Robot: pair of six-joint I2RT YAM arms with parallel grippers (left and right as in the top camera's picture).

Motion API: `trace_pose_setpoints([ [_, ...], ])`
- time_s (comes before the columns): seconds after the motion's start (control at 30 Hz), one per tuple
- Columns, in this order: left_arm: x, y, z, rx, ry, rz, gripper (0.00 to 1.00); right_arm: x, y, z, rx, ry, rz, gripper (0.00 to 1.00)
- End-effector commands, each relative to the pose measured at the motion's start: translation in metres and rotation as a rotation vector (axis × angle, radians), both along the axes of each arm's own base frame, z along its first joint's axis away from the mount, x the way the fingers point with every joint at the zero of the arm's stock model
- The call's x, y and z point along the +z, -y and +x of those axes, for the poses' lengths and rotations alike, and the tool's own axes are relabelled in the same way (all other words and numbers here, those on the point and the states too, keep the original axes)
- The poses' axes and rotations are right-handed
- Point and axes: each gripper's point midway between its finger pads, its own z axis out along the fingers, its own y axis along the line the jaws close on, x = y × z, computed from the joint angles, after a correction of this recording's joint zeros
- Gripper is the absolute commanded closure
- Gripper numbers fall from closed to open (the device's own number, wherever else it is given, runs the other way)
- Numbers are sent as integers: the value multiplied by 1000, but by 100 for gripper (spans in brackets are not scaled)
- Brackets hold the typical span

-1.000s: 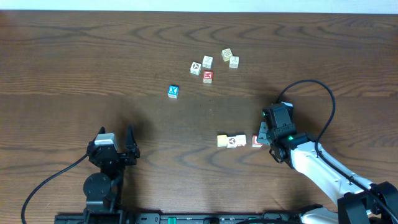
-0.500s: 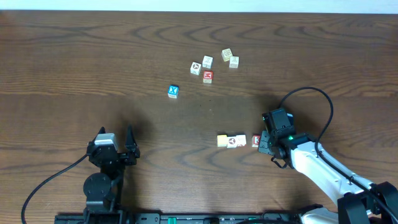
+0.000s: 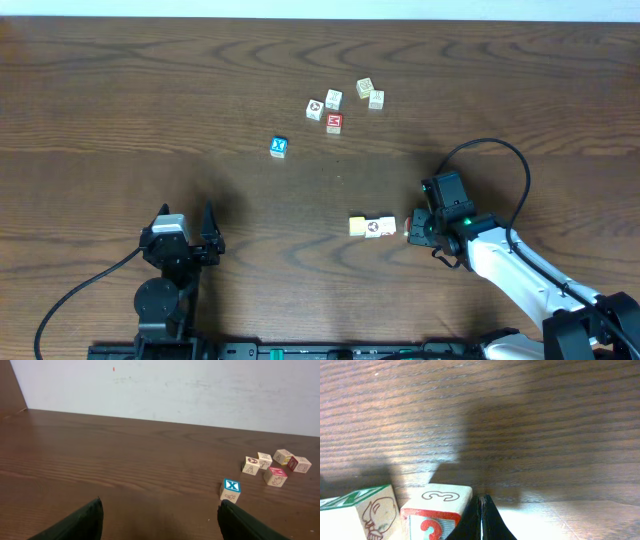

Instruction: Lift 4 blocks

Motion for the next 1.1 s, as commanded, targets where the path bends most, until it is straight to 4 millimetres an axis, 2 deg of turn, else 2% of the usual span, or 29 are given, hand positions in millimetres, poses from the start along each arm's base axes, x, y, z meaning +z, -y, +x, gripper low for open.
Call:
trace_pose_setpoints([
  [0.0,-18,-2,-1,17,-59,-8,26,1,-7,2,34,-5,33,99],
  [0.33,-18,-2,-1,17,-59,-8,26,7,-25,11,103,46,79,99],
  [1.07,-18,-2,-1,17,-59,-8,26,8,-32,9,131,43,114,99],
])
